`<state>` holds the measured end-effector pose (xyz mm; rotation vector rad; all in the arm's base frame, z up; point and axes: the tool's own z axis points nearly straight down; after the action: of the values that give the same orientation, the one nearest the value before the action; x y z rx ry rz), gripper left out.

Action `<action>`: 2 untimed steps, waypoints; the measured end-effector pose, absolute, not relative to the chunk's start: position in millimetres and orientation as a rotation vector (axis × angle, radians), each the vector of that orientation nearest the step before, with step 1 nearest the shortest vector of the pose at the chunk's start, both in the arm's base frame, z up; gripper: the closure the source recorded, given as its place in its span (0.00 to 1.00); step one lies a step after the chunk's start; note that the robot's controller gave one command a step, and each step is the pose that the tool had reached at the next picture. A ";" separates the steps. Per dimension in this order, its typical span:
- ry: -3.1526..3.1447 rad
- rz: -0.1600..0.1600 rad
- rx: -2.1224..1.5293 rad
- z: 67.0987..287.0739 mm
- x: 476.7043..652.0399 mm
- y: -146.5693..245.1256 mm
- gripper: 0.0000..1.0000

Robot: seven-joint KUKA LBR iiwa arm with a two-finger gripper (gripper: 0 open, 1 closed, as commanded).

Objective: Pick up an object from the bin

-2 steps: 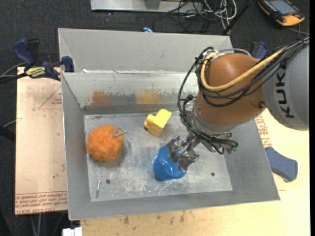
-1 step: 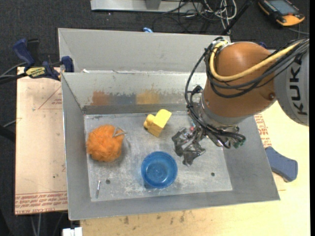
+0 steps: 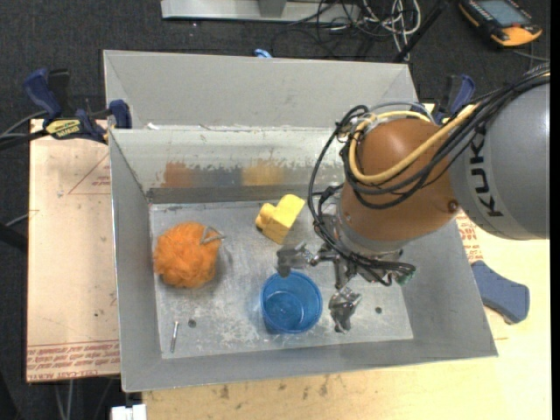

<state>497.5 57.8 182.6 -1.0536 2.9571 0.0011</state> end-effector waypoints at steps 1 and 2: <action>2.798 0.001 -1.424 153.0 496.7 58.2 0.00; 2.782 -0.001 -1.459 72.3 509.2 71.3 1.00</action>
Offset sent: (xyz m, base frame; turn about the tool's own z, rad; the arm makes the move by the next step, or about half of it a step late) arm 0.0105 0.0131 -0.1126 -0.2829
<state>509.2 71.3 72.3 -1.4591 2.7821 -0.0007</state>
